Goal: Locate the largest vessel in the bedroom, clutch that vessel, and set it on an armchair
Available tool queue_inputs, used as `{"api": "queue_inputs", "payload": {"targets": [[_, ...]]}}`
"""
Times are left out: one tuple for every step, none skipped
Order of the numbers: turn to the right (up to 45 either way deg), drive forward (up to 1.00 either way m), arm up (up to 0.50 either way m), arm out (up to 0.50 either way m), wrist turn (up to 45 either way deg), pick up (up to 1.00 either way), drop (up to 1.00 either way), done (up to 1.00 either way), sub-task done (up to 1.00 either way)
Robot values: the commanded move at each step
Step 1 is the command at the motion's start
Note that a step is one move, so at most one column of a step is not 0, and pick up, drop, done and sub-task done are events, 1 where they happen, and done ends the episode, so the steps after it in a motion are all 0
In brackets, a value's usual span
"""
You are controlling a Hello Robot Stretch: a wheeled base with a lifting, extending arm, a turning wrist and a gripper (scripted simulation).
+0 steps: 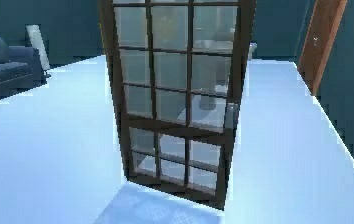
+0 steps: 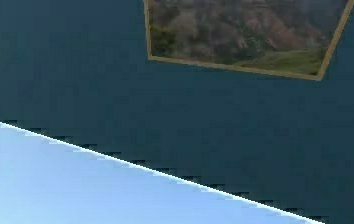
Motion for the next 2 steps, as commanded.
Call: {"api": "queue_inputs", "payload": {"targets": [[-42.0, 0.0, 0.0, 0.0, 0.0, 0.0, 0.0, 0.0, 0.0], [0.0, 1.0, 0.0, 0.0, 0.0, 0.0, 0.0, 0.0, 0.0]]}}
